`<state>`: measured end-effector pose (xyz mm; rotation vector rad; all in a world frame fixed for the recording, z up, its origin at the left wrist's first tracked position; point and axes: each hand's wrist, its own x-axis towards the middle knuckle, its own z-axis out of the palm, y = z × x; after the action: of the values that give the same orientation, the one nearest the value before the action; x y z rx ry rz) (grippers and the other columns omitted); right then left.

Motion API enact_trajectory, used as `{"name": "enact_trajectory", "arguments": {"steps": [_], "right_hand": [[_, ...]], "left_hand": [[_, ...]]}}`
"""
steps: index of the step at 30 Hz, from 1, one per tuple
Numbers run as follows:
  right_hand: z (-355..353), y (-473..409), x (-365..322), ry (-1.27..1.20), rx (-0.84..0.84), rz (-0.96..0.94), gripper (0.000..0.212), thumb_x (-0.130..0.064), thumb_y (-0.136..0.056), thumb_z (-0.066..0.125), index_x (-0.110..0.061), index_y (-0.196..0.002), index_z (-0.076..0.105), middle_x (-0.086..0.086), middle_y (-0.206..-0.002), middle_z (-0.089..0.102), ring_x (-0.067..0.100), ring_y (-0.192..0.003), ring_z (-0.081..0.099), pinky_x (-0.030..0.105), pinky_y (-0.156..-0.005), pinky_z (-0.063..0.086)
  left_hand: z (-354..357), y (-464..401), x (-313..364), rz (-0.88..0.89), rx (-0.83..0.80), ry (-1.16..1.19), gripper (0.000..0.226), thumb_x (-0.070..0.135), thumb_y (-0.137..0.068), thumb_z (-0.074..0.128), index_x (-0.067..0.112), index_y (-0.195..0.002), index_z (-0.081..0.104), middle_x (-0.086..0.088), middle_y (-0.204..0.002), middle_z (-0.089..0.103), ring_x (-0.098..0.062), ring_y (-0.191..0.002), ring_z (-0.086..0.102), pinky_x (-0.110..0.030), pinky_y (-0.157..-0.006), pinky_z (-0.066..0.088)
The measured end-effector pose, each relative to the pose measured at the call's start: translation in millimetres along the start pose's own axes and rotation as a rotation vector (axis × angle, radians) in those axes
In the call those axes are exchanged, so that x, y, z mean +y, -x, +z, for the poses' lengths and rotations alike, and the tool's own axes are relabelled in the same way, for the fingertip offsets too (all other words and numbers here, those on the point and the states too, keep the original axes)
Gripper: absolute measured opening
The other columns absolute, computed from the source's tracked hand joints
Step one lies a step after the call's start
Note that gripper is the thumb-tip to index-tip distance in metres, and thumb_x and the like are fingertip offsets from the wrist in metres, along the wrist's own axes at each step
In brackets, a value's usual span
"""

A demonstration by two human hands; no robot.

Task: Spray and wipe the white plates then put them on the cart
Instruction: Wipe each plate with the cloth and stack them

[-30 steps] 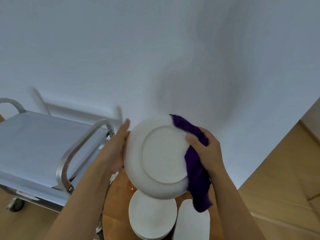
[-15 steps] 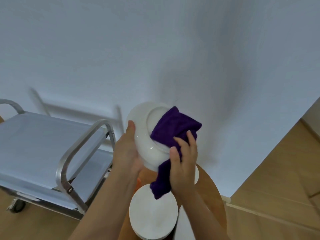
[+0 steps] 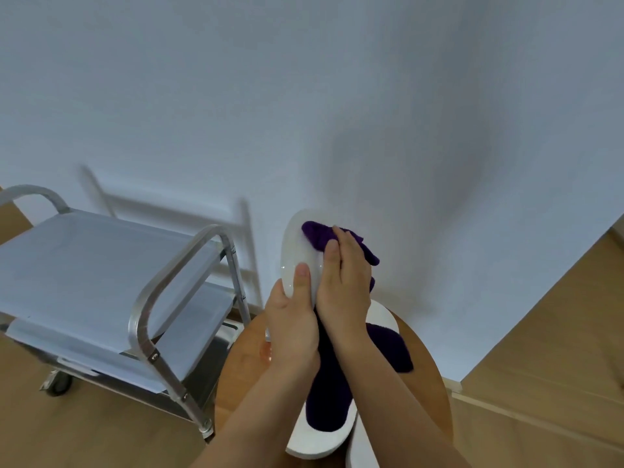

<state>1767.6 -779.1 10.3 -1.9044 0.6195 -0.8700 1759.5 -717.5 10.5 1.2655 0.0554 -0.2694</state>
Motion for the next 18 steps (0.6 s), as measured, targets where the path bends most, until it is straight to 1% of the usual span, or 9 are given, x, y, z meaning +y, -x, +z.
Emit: {"name": "enact_trajectory", "arguments": {"steps": [3, 6, 8, 10, 11, 13, 15, 17, 18], "right_hand": [[3, 10, 0, 0.122, -0.043, -0.154, 0.049, -0.043, -0.096, 0.028, -0.026, -0.138, 0.045, -0.007, -0.146, 0.041, 0.012, -0.134, 0.033, 0.033, -0.107, 0.032], [3, 23, 11, 0.165, 0.022, -0.429, 0.041, -0.032, -0.096, 0.038, -0.013, -0.126, 0.059, 0.002, -0.129, 0.059, 0.018, -0.122, 0.052, 0.032, -0.104, 0.040], [2, 28, 27, 0.223, 0.104, -0.603, 0.035, -0.024, -0.094, 0.045, -0.007, -0.118, 0.065, 0.006, -0.119, 0.066, 0.020, -0.114, 0.056, 0.030, -0.103, 0.040], [-1, 30, 40, 0.259, 0.149, -0.685, 0.035, -0.025, -0.096, 0.044, -0.005, -0.112, 0.067, 0.007, -0.113, 0.068, 0.022, -0.109, 0.060, 0.032, -0.099, 0.044], [-3, 31, 46, 0.280, 0.164, -0.701, 0.037, -0.027, -0.098, 0.041, -0.004, -0.110, 0.068, 0.008, -0.111, 0.069, 0.024, -0.106, 0.062, 0.033, -0.097, 0.045], [-9, 32, 60, 0.312, 0.182, -0.718, 0.040, -0.028, -0.099, 0.039, -0.002, -0.106, 0.069, 0.009, -0.109, 0.069, 0.027, -0.103, 0.064, 0.033, -0.096, 0.046], [-16, 31, 73, 0.337, 0.186, -0.713, 0.043, -0.029, -0.100, 0.037, -0.001, -0.103, 0.069, 0.012, -0.106, 0.069, 0.029, -0.101, 0.063, 0.030, -0.097, 0.042], [-24, 28, 82, 0.299, 0.162, -0.601, 0.040, -0.028, -0.098, 0.039, -0.001, -0.101, 0.068, 0.012, -0.104, 0.068, 0.021, -0.102, 0.059, 0.028, -0.095, 0.039], [-29, 25, 84, 0.243, 0.149, -0.481, 0.035, -0.027, -0.097, 0.041, -0.003, -0.100, 0.067, 0.009, -0.101, 0.067, 0.014, -0.098, 0.056, 0.027, -0.091, 0.040]], "left_hand": [[0, -7, 6, -0.021, 0.045, 0.075, 0.036, 0.046, -0.094, 0.052, 0.017, -0.111, 0.064, -0.002, -0.092, 0.075, -0.017, -0.085, 0.072, -0.039, -0.081, 0.058], [-3, -18, 12, -0.105, 0.102, 0.166, 0.044, 0.056, -0.086, 0.058, 0.019, -0.109, 0.065, 0.001, -0.085, 0.075, -0.014, -0.079, 0.072, -0.032, -0.073, 0.058], [-6, -22, 13, -0.177, 0.102, 0.258, 0.049, 0.057, -0.083, 0.060, 0.018, -0.114, 0.063, 0.002, -0.084, 0.075, -0.014, -0.077, 0.072, -0.027, -0.062, 0.058], [-9, -24, 11, -0.244, 0.110, 0.292, 0.052, 0.056, -0.083, 0.062, 0.018, -0.119, 0.061, -0.001, -0.090, 0.075, -0.018, -0.079, 0.072, -0.027, -0.050, 0.054], [-11, -26, 9, -0.271, 0.112, 0.300, 0.052, 0.056, -0.082, 0.063, 0.018, -0.118, 0.062, -0.003, -0.090, 0.075, -0.021, -0.078, 0.071, -0.028, -0.048, 0.053], [-16, -32, 6, -0.285, 0.094, 0.329, 0.046, 0.054, -0.081, 0.065, 0.018, -0.109, 0.064, -0.004, -0.081, 0.075, -0.023, -0.071, 0.073, -0.033, -0.050, 0.055], [-20, -35, 5, -0.280, 0.040, 0.345, 0.042, 0.052, -0.080, 0.066, 0.019, -0.106, 0.063, -0.007, -0.085, 0.075, -0.028, -0.075, 0.073, -0.042, -0.059, 0.058], [-26, -37, 3, -0.262, -0.020, 0.328, 0.046, 0.052, -0.081, 0.065, 0.018, -0.113, 0.062, -0.011, -0.100, 0.073, -0.033, -0.090, 0.070, -0.051, -0.074, 0.057], [-30, -39, 2, -0.236, -0.039, 0.298, 0.047, 0.052, -0.083, 0.063, 0.019, -0.117, 0.061, -0.009, -0.104, 0.072, -0.032, -0.093, 0.069, -0.051, -0.077, 0.056]]}}
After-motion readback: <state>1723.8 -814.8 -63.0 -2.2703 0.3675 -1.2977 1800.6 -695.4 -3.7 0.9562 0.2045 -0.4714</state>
